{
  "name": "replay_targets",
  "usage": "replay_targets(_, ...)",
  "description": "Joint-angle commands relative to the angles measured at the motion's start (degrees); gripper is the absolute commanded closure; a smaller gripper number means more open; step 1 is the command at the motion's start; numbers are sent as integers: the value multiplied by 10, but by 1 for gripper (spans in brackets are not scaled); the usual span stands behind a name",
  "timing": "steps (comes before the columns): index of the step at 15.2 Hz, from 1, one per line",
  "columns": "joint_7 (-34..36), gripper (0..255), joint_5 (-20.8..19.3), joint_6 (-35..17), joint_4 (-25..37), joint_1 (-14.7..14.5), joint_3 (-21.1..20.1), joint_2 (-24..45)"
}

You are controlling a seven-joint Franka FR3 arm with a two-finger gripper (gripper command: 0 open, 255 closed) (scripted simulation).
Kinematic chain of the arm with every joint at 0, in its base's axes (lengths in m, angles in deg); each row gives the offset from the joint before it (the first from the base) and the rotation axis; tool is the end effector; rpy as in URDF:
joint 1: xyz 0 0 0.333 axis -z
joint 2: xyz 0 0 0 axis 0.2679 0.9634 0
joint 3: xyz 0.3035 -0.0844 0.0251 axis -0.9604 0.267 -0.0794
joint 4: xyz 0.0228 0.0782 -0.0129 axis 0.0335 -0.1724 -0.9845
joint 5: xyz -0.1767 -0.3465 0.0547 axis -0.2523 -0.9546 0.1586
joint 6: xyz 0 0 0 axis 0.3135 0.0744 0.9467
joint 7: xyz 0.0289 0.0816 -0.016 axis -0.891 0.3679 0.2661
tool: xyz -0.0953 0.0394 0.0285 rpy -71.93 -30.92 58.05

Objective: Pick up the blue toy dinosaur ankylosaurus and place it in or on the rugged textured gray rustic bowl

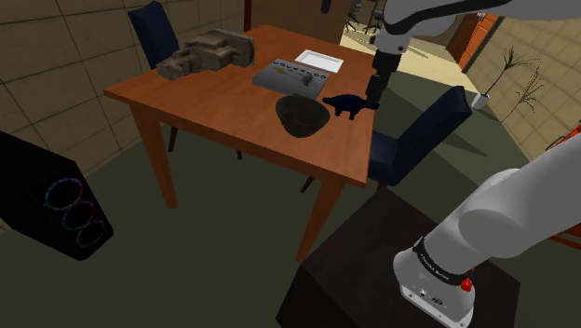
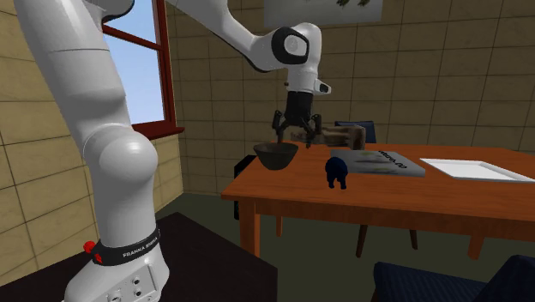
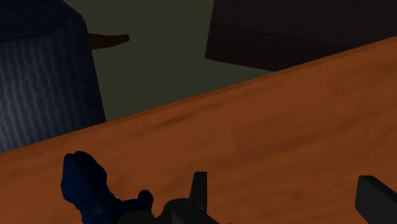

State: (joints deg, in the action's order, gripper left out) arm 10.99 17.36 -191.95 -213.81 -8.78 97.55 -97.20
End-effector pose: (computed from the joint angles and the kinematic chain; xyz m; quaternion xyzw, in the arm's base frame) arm 0.4348 -0.1979 0.4609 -0.9939 -0.0913 0.0553 0.0290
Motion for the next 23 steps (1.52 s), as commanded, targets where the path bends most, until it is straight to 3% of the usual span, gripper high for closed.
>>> replay_targets(1, -30, 0, 11, -16, 31, 3, 14, 44)
replay_targets(11, -168, 0, 97, -37, 218, 46, 46, 250)
replay_targets(18, -173, 0, 104, -91, 177, 47, 43, 265)
replay_targets(23, -173, 0, 104, -91, 177, 47, 43, 265)
